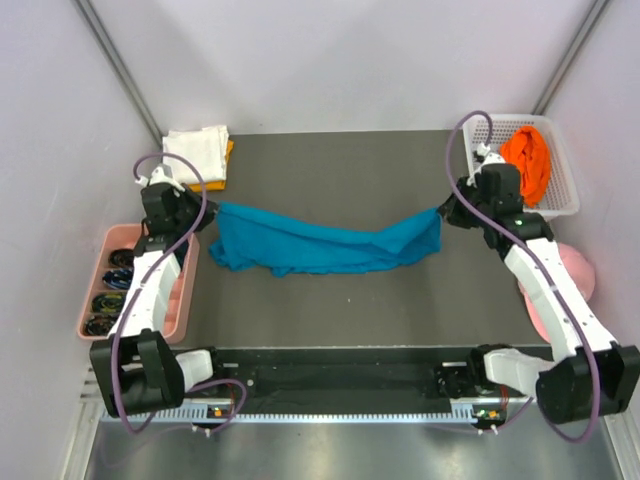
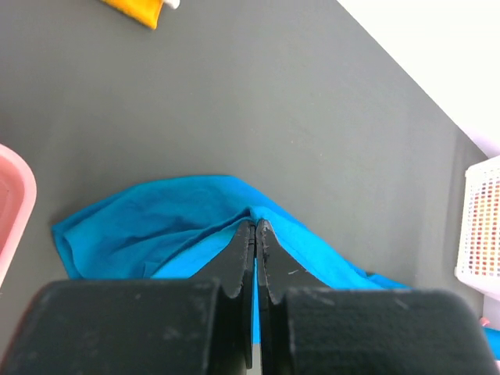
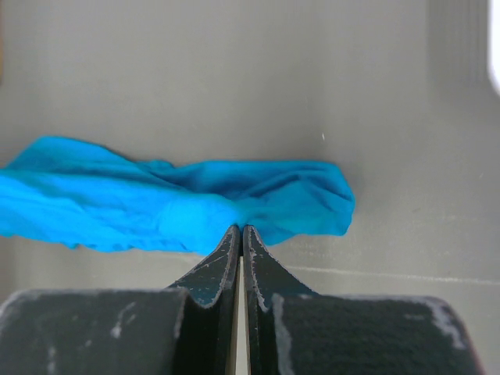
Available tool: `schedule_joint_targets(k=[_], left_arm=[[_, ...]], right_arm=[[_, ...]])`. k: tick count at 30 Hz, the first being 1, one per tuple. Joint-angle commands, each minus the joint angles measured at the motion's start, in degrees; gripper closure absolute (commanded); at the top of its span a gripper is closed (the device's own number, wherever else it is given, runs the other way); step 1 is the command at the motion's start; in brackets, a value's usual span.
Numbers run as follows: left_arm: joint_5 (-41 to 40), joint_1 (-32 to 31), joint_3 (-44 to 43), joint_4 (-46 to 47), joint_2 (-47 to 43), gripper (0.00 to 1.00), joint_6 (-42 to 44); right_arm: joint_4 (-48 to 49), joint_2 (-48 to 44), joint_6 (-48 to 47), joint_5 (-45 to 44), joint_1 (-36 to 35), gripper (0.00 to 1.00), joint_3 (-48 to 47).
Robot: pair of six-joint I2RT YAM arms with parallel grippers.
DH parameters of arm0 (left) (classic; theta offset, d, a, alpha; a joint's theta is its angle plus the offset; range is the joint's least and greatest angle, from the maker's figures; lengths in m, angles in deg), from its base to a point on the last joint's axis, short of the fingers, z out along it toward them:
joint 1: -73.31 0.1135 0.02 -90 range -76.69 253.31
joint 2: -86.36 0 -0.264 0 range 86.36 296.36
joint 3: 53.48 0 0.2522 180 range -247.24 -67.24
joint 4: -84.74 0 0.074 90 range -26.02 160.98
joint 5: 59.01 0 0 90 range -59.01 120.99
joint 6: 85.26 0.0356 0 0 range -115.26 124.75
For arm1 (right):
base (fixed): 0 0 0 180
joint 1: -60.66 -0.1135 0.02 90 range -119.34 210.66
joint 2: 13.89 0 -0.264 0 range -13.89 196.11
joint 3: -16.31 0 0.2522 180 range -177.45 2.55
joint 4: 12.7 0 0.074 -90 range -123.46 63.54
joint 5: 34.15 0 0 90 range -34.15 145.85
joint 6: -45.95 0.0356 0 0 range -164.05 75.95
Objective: Fold and stack the t-shirts
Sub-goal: Flatten out the tshirt
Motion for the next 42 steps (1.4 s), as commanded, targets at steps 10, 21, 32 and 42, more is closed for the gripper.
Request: schedule_joint_targets(k=[10,21,32,42], left_arm=[[7.3,0.1,-17.6,-14.1,-6.5,1.0,9.1],[13.2,0.1,-35.7,-28.3,-12.9,1.0,12.8],[12.4,0.1,-41.9,-31.8,-16.3,1.0,12.1],[6.9,0.1,-30.2,-14.1,-8.3,1.0,11.0]], right_arm=[[-2.5,-14.8,-1.4,-2.7,-0.1,1.0,-13.2],[-9.3,-26.4,-2.8,-5.9,0.0,1.0,-24.6],[-13.2,-28.1,-4.4,-9.6,-0.1,1.0,-30.7],[2.1,-14.9,-4.0,-9.9,-0.1,1.0,-22.5]])
